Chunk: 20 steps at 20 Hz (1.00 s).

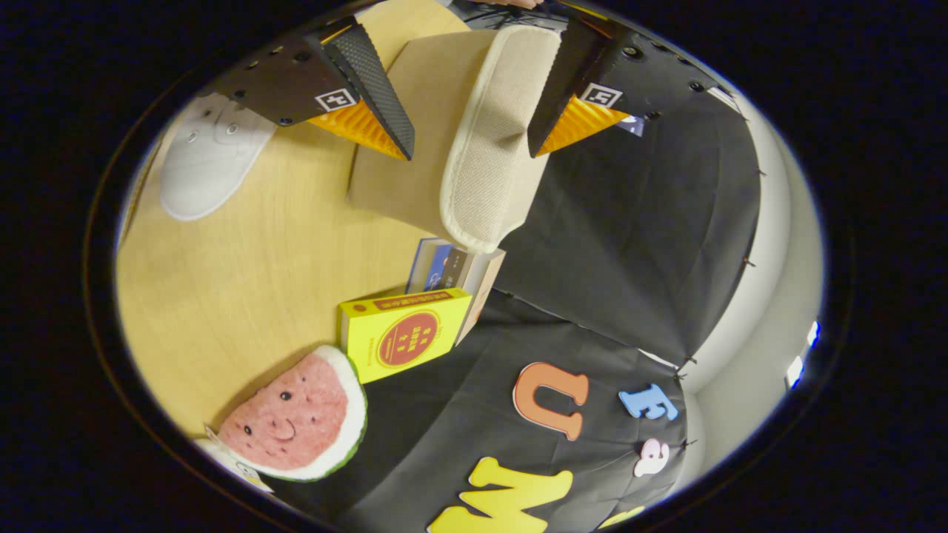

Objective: Open the storage box then place both shoes into the box .Put the left shoe in first, then the right shoe, with the right side of both shoes facing outward in a uniform manner.

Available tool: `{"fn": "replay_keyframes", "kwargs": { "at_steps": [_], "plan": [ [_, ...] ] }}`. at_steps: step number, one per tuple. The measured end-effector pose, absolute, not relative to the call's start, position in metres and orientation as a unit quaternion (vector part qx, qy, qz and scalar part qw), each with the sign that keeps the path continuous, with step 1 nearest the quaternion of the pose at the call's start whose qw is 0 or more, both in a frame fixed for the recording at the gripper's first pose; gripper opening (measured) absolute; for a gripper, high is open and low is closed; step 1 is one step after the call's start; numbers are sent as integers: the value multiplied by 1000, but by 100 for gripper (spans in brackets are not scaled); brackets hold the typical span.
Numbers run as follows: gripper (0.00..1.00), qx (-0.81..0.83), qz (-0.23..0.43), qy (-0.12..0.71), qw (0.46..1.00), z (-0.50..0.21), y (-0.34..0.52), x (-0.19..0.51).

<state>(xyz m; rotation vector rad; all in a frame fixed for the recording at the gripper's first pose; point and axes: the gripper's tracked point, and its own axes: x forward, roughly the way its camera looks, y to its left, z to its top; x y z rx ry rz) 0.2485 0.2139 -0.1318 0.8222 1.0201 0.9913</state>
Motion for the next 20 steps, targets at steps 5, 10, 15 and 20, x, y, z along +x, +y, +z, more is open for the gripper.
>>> {"fn": "replay_keyframes", "kwargs": {
  "at_steps": [5,10,15,20],
  "plan": [
    [81,416,454,482,624,-133,222,245],
    [46,420,427,485,637,-130,214,250],
    [17,417,423,482,644,-111,199,236],
    [3,396,404,477,673,-72,208,238]
  ]
}}
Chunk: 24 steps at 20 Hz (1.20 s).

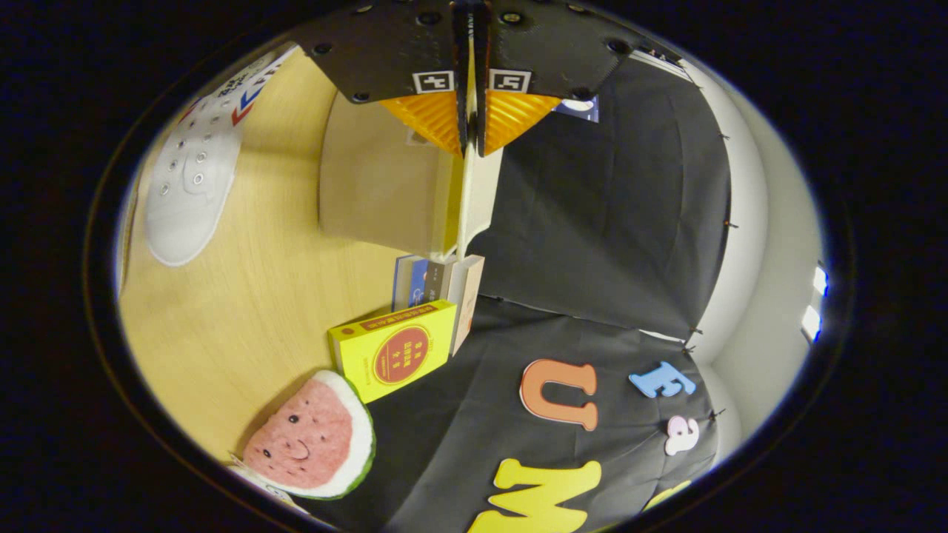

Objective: Open the storage box then place both shoes into the box .Put the left shoe in first, then the right shoe, with the right side of both shoes facing outward in a uniform manner.

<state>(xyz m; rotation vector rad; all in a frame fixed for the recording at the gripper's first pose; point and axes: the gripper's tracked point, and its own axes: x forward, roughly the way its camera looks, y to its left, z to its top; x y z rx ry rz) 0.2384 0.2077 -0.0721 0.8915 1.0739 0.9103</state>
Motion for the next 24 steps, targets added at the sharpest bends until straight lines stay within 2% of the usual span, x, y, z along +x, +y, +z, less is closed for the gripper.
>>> {"fn": "replay_keyframes", "kwargs": {
  "at_steps": [8,14,15,18,20,21,24],
  "plan": [
    [4,362,397,453,711,25,268,231],
    [5,349,412,448,713,62,359,215],
    [9,343,413,448,715,64,373,214],
    [11,317,423,454,717,62,421,205],
    [19,316,433,453,713,62,453,198],
    [19,314,436,455,710,59,466,193],
    [34,303,443,466,704,49,500,182]
  ]
}}
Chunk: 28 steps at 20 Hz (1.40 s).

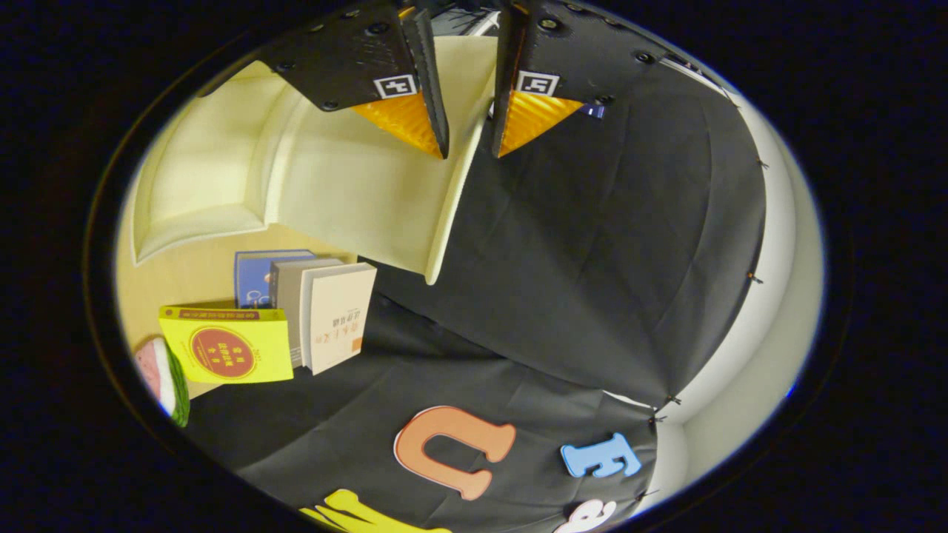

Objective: Open the storage box then place both shoes into the box .Put the left shoe in first, then the right shoe, with the right side of both shoes facing outward in a uniform manner.

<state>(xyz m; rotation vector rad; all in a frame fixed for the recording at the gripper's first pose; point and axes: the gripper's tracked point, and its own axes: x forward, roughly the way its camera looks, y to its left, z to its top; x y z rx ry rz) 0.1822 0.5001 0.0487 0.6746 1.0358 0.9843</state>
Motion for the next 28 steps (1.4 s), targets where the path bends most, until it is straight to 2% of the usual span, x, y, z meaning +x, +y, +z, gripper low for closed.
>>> {"fn": "replay_keyframes", "kwargs": {
  "at_steps": [3,6,10,14,19,28],
  "plan": [
    [65,284,445,466,710,39,511,174],
    [96,246,427,451,744,26,496,183],
    [95,222,414,443,764,22,451,187],
    [95,152,365,434,809,-1,372,199],
    [95,80,291,452,839,-41,259,203],
    [95,10,177,516,838,-118,106,196]
  ]
}}
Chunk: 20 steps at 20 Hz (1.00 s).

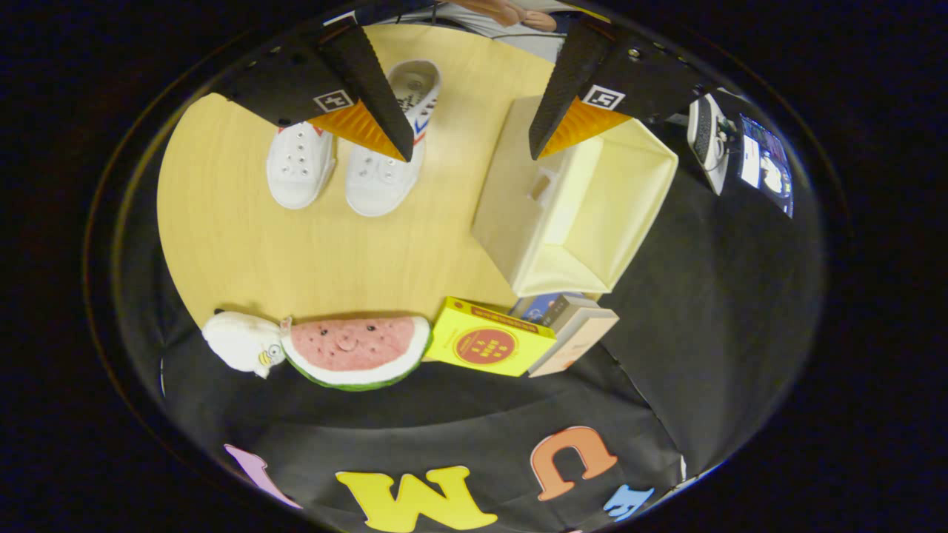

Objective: Open the storage box then place both shoes into the box .Put the left shoe in first, then the right shoe, with the right side of both shoes facing outward in a uniform manner.

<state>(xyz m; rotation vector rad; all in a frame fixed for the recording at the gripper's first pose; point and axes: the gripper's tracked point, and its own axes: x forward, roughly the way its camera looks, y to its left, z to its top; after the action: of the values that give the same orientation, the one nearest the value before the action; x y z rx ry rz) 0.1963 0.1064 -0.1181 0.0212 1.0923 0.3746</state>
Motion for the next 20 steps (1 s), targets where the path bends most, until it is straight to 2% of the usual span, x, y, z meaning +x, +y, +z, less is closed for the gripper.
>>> {"fn": "replay_keyframes", "kwargs": {
  "at_steps": [9,11,12,15,18,20],
  "plan": [
    [94,-38,105,603,790,-204,36,169],
    [86,-45,91,619,779,-221,29,168],
    [86,-48,80,618,780,-227,25,174],
    [55,-39,55,621,781,-246,21,185],
    [25,3,85,637,766,-254,39,187],
    [5,36,78,656,750,-248,41,186]
  ]
}}
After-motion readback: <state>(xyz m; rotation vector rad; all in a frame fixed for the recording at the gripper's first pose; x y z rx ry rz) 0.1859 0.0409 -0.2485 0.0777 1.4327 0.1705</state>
